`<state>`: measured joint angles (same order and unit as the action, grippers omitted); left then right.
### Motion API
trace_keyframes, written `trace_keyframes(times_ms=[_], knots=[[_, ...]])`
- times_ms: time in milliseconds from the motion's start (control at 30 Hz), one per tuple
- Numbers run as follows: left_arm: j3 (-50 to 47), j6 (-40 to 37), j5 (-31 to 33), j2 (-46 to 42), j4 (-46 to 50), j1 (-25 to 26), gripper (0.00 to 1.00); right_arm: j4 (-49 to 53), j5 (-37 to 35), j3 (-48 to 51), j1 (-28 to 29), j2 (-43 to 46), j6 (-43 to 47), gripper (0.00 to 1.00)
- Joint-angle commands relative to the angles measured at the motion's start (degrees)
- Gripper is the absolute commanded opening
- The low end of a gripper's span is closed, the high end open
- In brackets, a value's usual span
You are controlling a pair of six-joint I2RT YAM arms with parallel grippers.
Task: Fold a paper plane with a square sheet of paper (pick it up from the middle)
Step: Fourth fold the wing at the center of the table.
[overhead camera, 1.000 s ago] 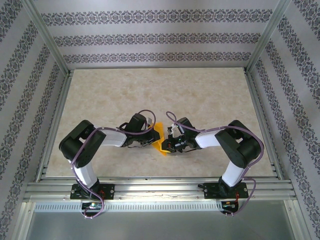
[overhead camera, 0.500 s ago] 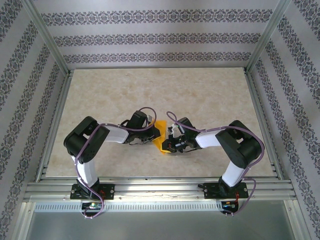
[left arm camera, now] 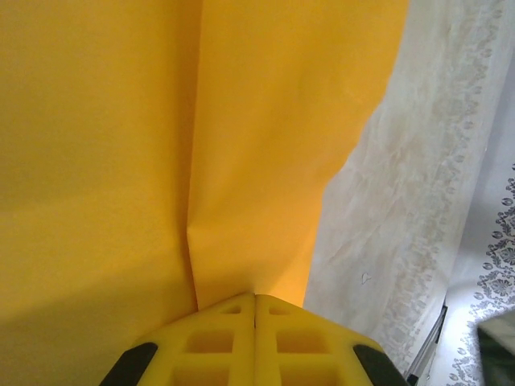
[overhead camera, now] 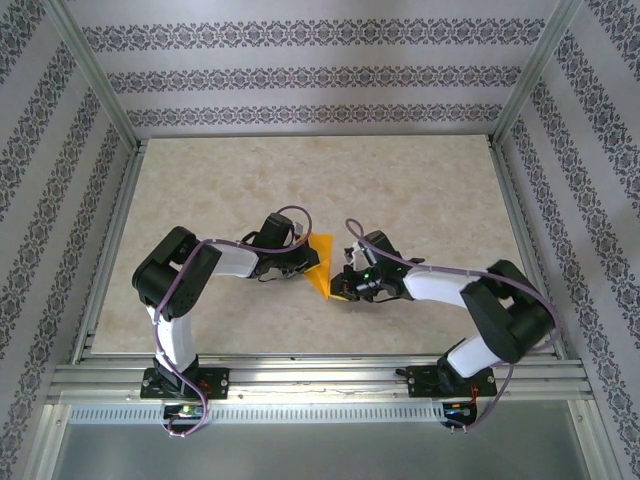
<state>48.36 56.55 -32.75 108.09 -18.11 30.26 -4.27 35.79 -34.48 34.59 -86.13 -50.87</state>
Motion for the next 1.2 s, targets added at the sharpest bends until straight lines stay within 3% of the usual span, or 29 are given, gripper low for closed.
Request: trace_keyframes(times_ms=[0, 267, 500, 867, 1167], knots=[[-2.1, -0.6, 2.1, 0.5, 2.7, -0.2, 0.05, 4.0, -6.1, -3.3, -0.1, 1.1, -2.3, 0.0], [-1.5, -0.4, 2.0, 0.7, 2.4, 0.1, 0.05, 4.7, -7.5, -12.7, 1.8, -10.9, -3.4, 0.0], [-1.4, -0.4, 1.6, 1.0, 2.2, 0.1, 0.05, 5.1, -7.1, -13.7, 1.6, -16.3, -2.5, 0.0], [0.1, -0.7, 2.1, 1.0, 2.1, -0.4, 0.06, 6.5, -4.3, -7.4, 1.3, -18.7, 3.7, 0.0], [4.3, -1.4, 2.8, 3.3, 4.8, -2.3, 0.06, 15.1, -5.9, -9.3, 0.4, -18.6, 9.7, 0.0]])
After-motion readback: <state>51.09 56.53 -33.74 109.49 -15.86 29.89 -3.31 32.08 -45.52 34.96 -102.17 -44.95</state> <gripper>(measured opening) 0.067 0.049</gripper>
